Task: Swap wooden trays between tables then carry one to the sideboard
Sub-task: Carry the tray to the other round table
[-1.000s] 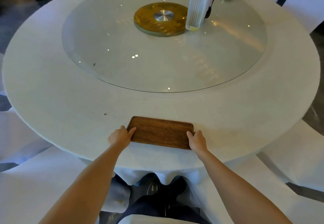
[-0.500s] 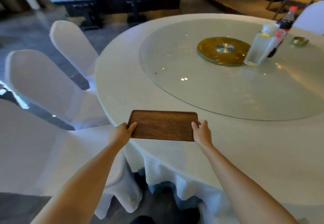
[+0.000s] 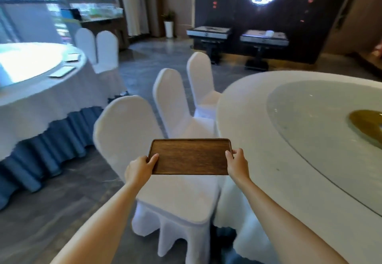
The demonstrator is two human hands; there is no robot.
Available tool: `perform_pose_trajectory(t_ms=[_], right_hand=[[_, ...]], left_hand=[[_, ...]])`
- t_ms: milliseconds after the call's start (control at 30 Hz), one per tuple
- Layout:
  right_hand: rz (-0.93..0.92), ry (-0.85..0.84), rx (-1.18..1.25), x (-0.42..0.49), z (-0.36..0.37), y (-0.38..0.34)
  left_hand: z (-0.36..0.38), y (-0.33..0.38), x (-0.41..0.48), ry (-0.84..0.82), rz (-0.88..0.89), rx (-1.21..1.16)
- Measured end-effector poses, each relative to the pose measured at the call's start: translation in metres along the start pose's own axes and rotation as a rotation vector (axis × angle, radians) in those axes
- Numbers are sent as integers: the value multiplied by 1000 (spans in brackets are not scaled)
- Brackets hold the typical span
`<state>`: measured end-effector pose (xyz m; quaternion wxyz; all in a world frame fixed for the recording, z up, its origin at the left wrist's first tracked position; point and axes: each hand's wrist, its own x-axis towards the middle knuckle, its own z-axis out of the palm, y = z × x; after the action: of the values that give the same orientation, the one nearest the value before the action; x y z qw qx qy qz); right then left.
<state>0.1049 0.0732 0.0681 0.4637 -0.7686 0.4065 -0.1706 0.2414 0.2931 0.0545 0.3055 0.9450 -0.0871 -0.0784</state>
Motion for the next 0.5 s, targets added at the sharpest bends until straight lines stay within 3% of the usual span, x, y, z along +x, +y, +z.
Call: perform_pose_trajectory(t_ms=[267, 500], right_hand=[[-165, -252, 55, -52, 195, -117], [-268, -402, 60, -85, 317, -186]], left_hand=[[-151, -164, 28, 242, -218, 55], [-231, -265, 43, 377, -361, 52]])
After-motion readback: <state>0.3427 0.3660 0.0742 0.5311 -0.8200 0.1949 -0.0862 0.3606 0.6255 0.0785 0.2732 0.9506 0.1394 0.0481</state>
